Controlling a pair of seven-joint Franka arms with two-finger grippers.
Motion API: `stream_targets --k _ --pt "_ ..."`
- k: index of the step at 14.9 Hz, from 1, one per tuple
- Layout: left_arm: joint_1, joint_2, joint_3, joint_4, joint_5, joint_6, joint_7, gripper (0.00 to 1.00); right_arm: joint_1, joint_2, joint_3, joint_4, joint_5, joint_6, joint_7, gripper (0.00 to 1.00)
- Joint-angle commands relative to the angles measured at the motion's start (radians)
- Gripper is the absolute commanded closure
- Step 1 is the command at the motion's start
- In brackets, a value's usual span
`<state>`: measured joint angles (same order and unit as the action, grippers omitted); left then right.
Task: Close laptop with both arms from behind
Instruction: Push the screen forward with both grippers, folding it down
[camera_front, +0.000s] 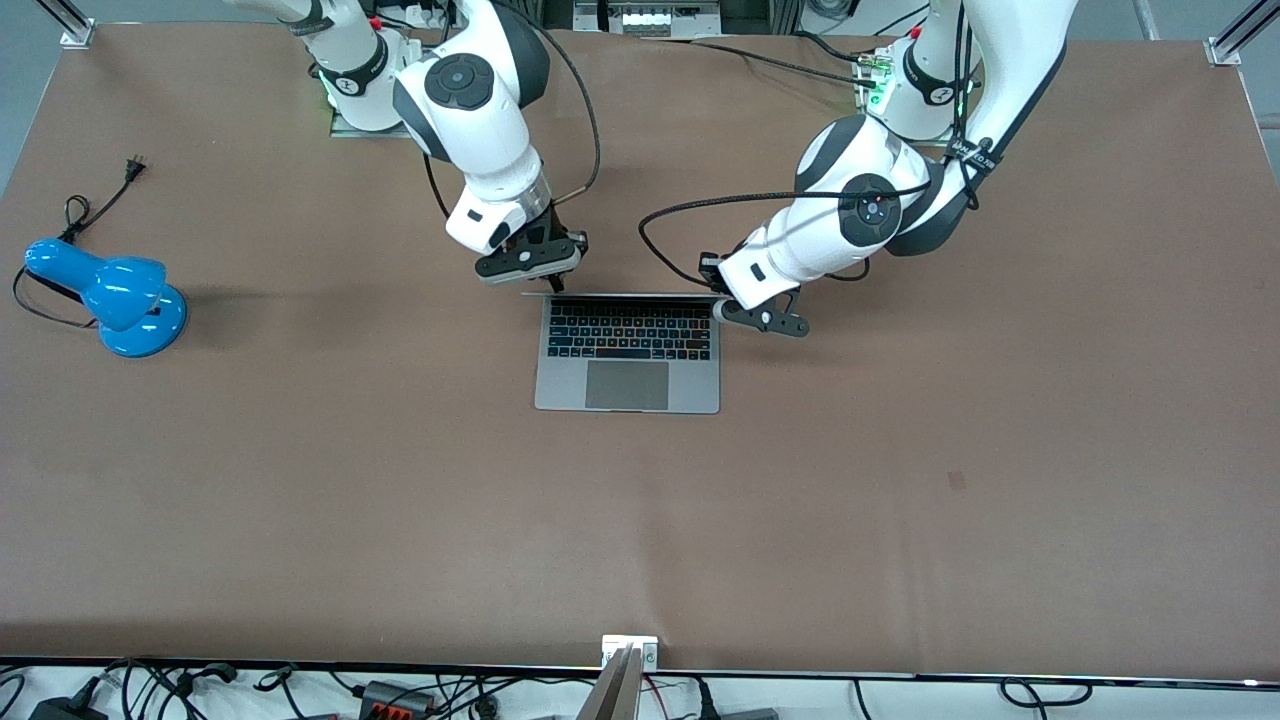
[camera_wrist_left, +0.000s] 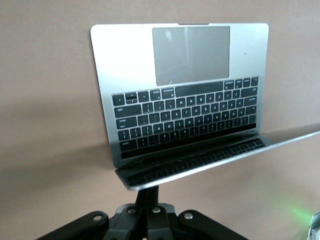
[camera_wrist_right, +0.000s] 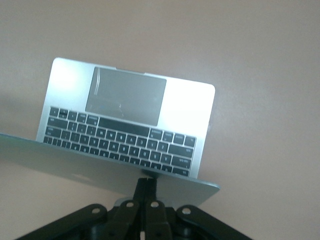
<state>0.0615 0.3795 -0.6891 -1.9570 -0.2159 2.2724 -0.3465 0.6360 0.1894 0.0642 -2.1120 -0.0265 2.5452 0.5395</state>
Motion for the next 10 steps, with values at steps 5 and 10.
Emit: stream_targets --k 5,10 --pt "-0.005 0.081 0.008 0.038 0.087 0.096 -0.017 1.0 -0.026 0.1 0.005 0.026 -0.026 0.156 0.01 1.0" --pt "-0.014 0.14 0.016 0.087 0.102 0.098 -0.017 1.0 -0.038 0.159 0.003 0.081 -0.027 0.162 0.001 1.0"
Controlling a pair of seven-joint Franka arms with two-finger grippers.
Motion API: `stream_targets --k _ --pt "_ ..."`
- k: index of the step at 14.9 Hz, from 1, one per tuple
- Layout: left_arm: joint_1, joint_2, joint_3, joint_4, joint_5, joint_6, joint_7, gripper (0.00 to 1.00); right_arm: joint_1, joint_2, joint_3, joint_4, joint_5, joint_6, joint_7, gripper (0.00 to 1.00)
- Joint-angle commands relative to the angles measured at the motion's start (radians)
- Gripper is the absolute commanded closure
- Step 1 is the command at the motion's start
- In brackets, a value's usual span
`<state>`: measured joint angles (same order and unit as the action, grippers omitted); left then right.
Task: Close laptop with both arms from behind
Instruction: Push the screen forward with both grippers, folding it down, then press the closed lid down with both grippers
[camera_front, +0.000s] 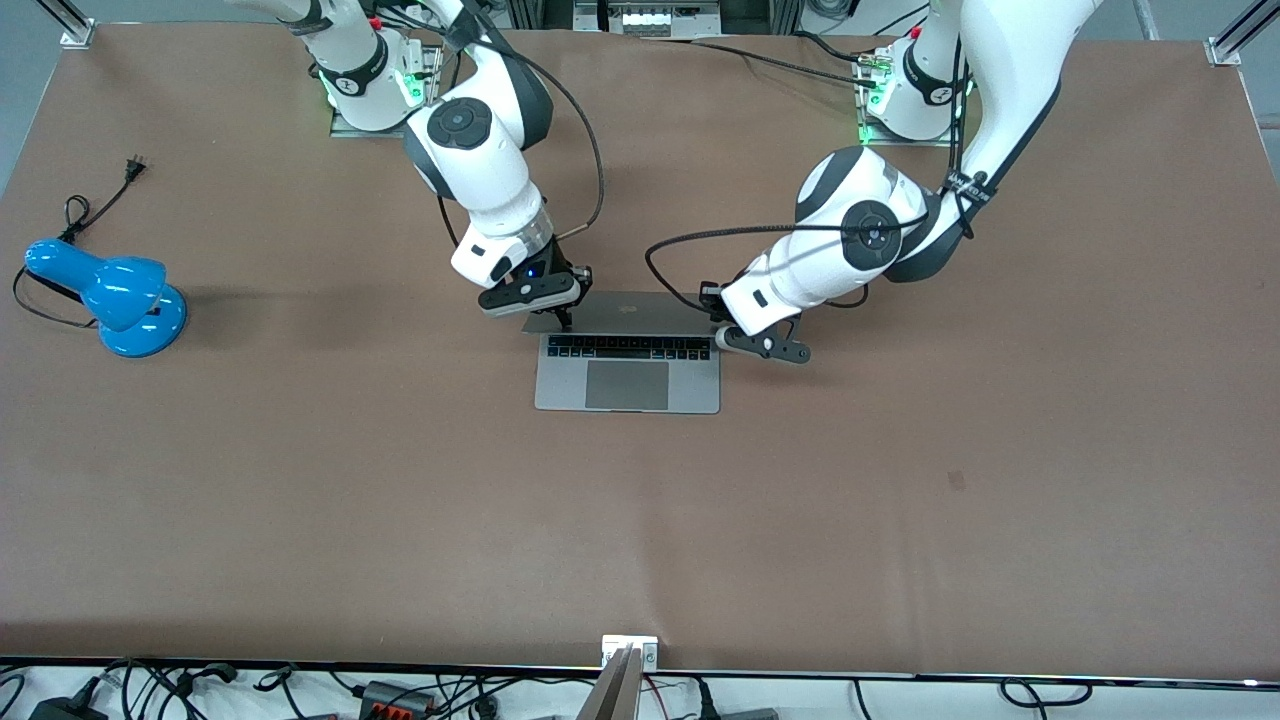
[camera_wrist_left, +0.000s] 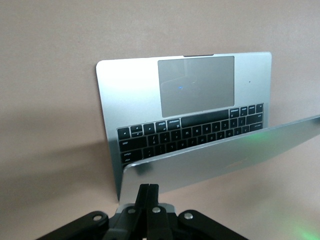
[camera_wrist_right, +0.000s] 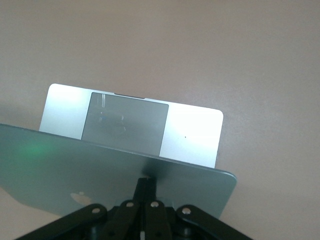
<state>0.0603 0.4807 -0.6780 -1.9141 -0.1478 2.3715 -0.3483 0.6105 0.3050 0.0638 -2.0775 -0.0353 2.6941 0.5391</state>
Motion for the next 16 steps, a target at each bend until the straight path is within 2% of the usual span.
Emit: stream_targets --k 1,7,11,16 --pt "-0.013 0.047 0.006 0.046 0.034 0.0 -0.015 1.0 -0.014 0.061 0.002 0.066 -0.021 0.013 -0.001 1.0" --pt "-0.014 0.111 0.014 0.095 0.106 0.0 -0.017 1.0 -0.018 0.166 -0.035 0.166 -0.066 0.012 0.005 1.0" --pt "-0.019 0.171 0.02 0.116 0.128 0.024 -0.018 1.0 -0.017 0.22 -0.038 0.178 -0.067 0.013 0.01 1.0" --pt "-0.066 0.231 0.069 0.116 0.171 0.109 -0.021 1.0 -0.015 0.285 -0.039 0.209 -0.069 0.013 0.002 1.0"
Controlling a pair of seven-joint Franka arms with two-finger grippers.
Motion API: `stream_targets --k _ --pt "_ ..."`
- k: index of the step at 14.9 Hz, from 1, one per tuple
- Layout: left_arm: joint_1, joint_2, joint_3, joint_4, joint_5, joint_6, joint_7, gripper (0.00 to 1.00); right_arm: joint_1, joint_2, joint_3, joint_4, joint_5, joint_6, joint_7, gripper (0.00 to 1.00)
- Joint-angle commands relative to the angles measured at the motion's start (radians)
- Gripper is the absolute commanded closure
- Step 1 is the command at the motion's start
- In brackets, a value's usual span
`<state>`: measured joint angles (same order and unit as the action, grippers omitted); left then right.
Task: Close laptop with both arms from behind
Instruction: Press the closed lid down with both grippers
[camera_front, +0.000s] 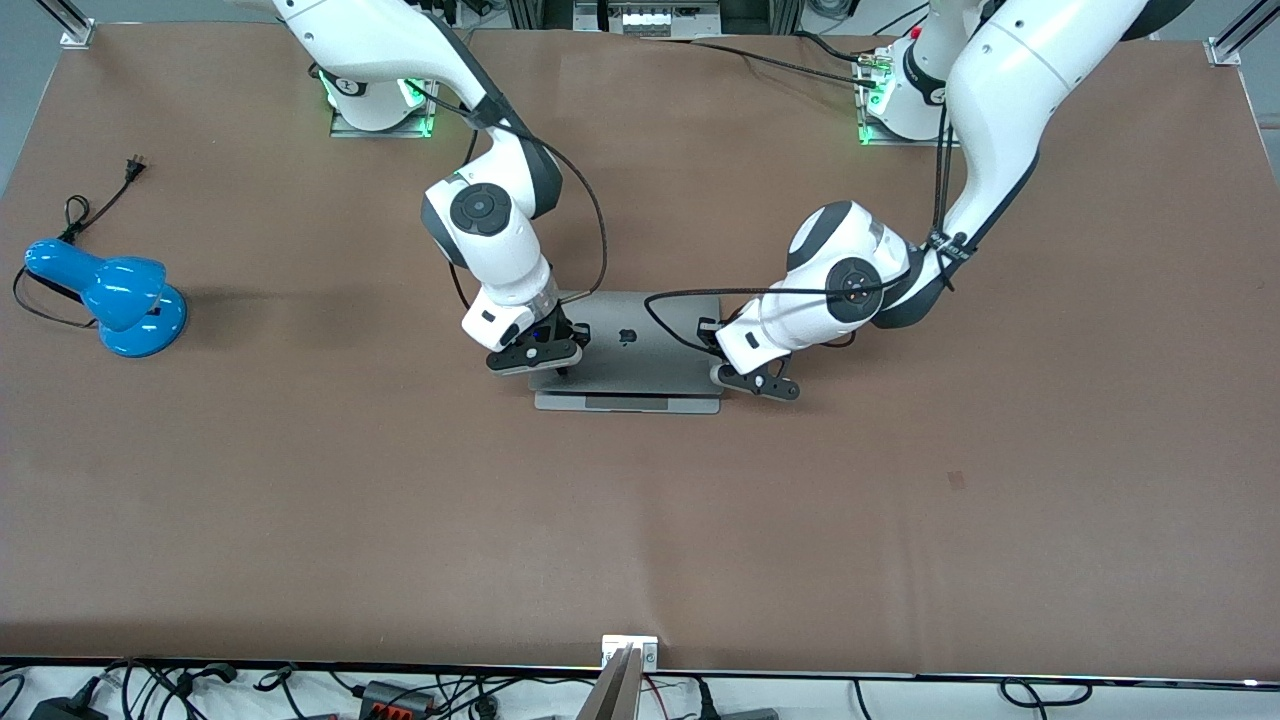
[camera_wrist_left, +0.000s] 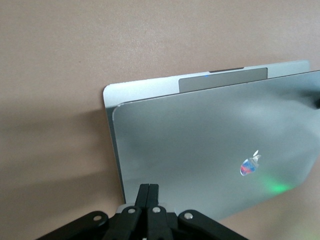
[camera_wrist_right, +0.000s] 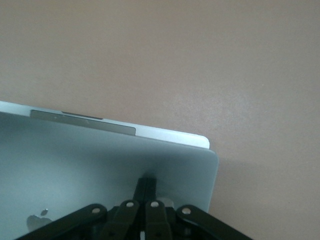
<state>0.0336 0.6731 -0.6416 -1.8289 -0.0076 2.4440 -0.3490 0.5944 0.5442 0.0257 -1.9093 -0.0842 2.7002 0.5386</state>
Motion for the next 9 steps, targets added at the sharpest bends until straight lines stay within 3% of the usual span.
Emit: stream_targets --k 1,4,9 --pt "-0.069 0.045 0.058 0.034 0.029 0.05 -0.021 1.0 0.001 0.051 -0.001 0.041 -0.02 0.007 0.003 1.0" --pt "-0.139 0.051 0.129 0.066 0.028 0.053 -0.024 1.0 -0.002 0.089 -0.003 0.062 -0.025 0.007 0.012 1.0" --pt "-0.142 0.088 0.129 0.068 0.031 0.115 -0.022 1.0 -0.001 0.121 -0.003 0.075 -0.023 0.007 0.012 1.0"
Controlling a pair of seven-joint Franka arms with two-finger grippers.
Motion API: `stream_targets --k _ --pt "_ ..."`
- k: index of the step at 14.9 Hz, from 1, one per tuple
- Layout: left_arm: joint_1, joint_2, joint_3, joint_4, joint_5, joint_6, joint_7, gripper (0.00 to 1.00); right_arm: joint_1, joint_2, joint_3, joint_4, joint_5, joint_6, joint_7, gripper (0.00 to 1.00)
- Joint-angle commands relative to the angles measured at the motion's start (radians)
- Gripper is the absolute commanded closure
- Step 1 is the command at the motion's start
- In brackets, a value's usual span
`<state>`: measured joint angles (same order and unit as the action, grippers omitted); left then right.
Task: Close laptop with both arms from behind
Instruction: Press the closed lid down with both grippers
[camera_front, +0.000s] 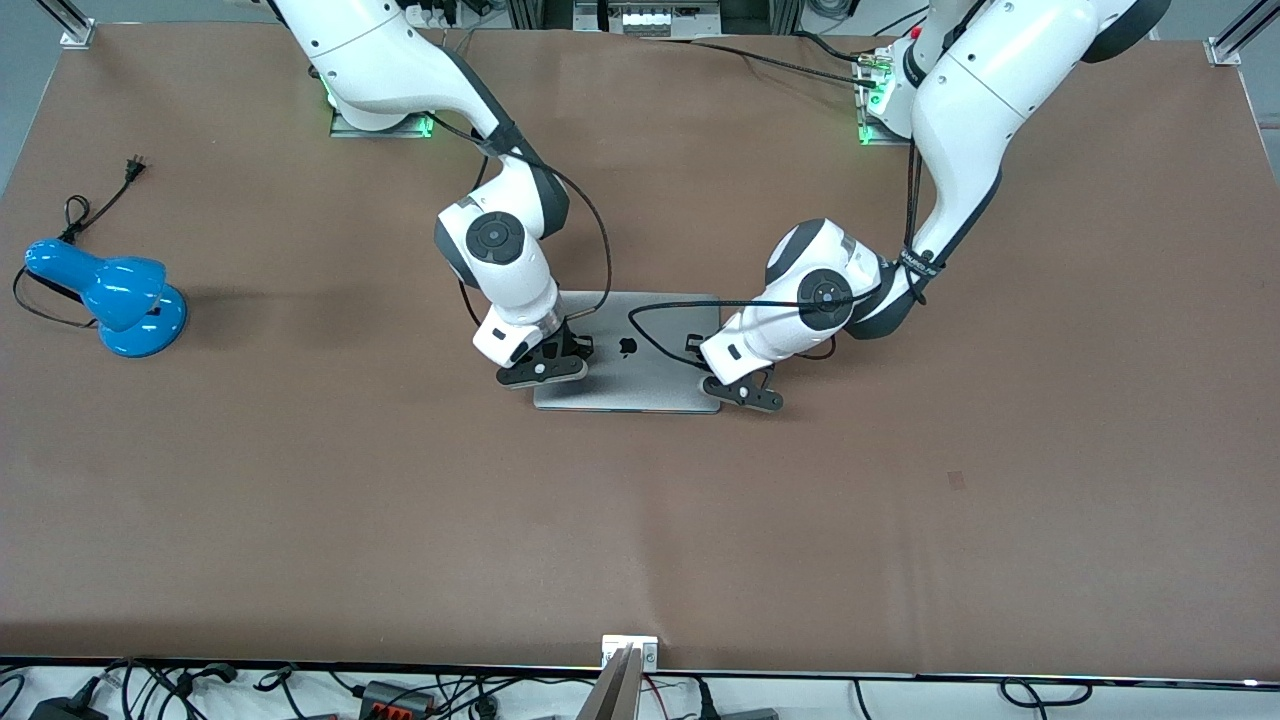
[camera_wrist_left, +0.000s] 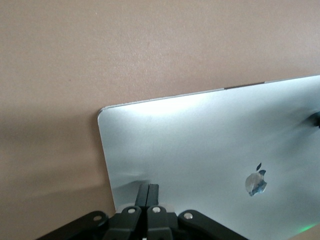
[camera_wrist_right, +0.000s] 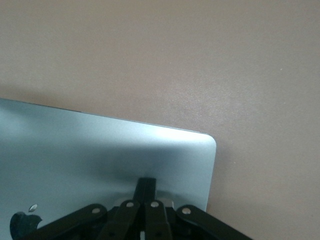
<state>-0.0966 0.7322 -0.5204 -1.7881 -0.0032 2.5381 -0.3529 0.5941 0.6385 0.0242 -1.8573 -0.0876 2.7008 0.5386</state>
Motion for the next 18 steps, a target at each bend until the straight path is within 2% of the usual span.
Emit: stream_targets --k 1,5,11,13,18 --pt "-0.021 0.038 0.011 0.027 0.026 0.031 -0.018 1.0 0.003 0.039 -0.001 0.027 -0.02 0.007 0.012 1.0" --pt "-0.081 0.049 0.074 0.038 0.026 0.057 -0.018 1.0 0.003 0.049 -0.001 0.029 -0.02 0.007 0.012 1.0" --pt "-0.083 0.049 0.077 0.041 0.026 0.056 -0.018 1.0 -0.007 0.041 -0.001 0.032 -0.021 -0.012 -0.002 1.0" --pt "-0.081 0.047 0.079 0.041 0.026 0.056 -0.018 1.0 -0.011 0.04 -0.001 0.067 -0.021 -0.08 -0.002 1.0" --pt "-0.08 0.047 0.085 0.03 0.034 0.059 -0.018 1.0 -0.051 0.009 -0.001 0.256 -0.023 -0.436 -0.014 1.0"
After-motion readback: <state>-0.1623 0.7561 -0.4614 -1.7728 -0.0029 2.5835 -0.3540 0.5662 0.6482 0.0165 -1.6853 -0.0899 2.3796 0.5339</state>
